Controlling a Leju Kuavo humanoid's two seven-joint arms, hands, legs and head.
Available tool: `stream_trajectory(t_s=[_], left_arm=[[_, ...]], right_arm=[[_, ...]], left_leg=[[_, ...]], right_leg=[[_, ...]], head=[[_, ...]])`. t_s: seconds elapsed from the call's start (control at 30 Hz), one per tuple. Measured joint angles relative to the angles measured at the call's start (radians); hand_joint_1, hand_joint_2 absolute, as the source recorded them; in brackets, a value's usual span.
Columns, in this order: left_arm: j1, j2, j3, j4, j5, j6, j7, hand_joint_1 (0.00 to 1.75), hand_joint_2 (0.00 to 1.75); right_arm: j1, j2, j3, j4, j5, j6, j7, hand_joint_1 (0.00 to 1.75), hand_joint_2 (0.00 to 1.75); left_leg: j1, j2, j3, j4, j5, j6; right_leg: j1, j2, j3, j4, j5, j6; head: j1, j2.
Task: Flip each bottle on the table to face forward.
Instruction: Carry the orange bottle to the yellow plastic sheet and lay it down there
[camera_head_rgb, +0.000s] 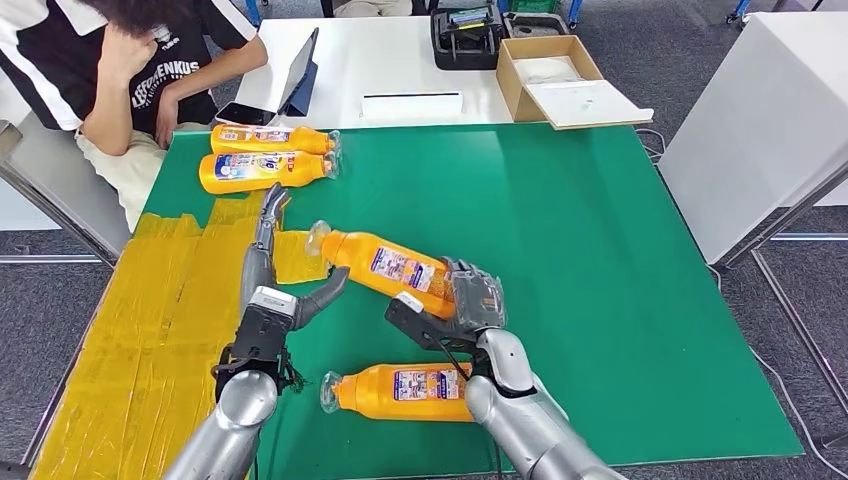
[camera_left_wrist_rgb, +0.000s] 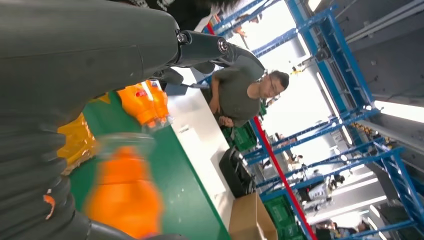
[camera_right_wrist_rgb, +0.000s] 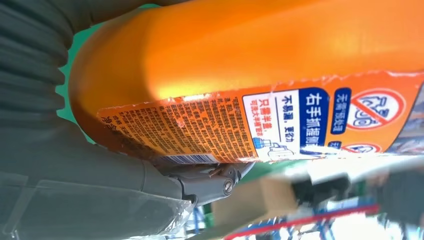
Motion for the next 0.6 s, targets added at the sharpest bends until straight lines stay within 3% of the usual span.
stream_trajectory(t_s=[0.4,0.6], left_arm=[[0.004,0.0,0.004,-0.034,-0.012,-0.004,0.014,0.0,1.75],[0.011,0.005,0.004,-0.063,0.008,-0.064,0.05,0.0,1.75]], right_arm=[[0.069,-0.01,-0.073,-0.162,-0.014,-0.025,-0.012,1.75,1.75],[0.085,0.006,-0.119,-0.199,-0.043,-0.141,-0.068,1.75,1.75]], left_leg=[[0.0,0.0,-0.001,0.0,0.0,0.0],[0.0,0.0,-0.001,0.0,0.0,0.0]], right_leg=[[0.0,0.0,-0.001,0.0,0.0,0.0],[0.0,0.0,-0.001,0.0,0.0,0.0]], head=[[0.0,0.0],[0.0,0.0]])
